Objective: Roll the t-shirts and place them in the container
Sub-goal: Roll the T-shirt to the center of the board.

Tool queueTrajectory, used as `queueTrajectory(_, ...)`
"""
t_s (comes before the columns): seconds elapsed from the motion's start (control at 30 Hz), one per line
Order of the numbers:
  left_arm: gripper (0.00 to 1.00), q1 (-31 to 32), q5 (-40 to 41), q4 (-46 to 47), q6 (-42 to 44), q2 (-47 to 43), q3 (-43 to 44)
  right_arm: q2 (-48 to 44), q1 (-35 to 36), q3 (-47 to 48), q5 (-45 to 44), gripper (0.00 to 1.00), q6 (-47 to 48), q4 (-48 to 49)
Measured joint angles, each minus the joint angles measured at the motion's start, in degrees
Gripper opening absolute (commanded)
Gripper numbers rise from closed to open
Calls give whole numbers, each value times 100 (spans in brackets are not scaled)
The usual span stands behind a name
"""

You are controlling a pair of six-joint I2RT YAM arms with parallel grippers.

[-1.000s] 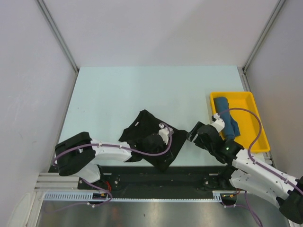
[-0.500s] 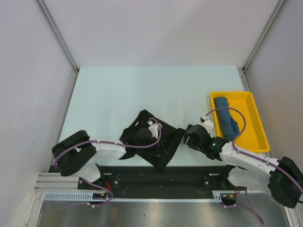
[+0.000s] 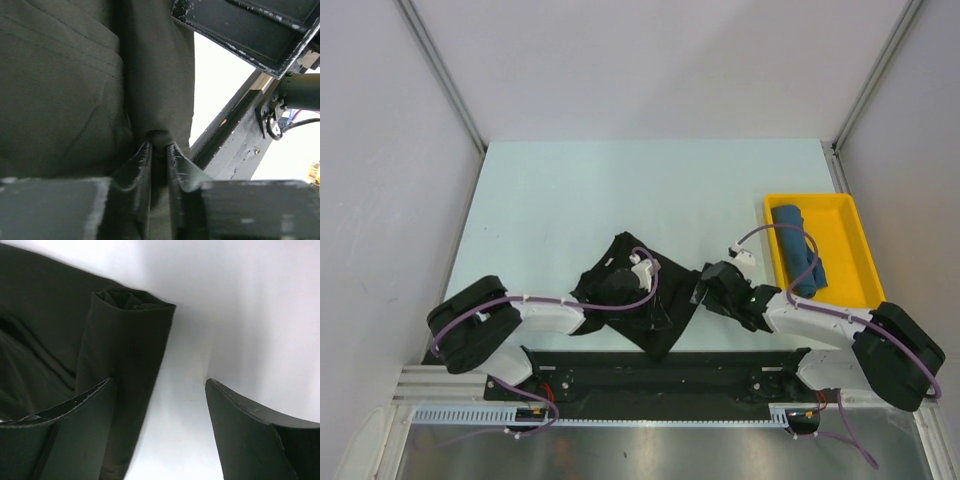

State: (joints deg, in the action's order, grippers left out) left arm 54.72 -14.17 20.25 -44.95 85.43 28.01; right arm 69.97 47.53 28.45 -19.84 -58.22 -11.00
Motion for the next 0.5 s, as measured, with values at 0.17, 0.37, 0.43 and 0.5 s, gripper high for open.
queueTrajectory(0.17,41,-24,107,-544,175,-332,74,378,0,260,26,79,50,103)
queueTrajectory(0.37,45,-20,413,-1519,544,-931,374,634,0,433,50,81,105,199)
queueTrajectory(0.43,47,66,682,-1910,697,-1139,575,693,-2,490,63,81,122,195)
queueTrajectory(0.5,48,210,1027,-2275,837,-1241,826,778,-2,560,70,81,133,195)
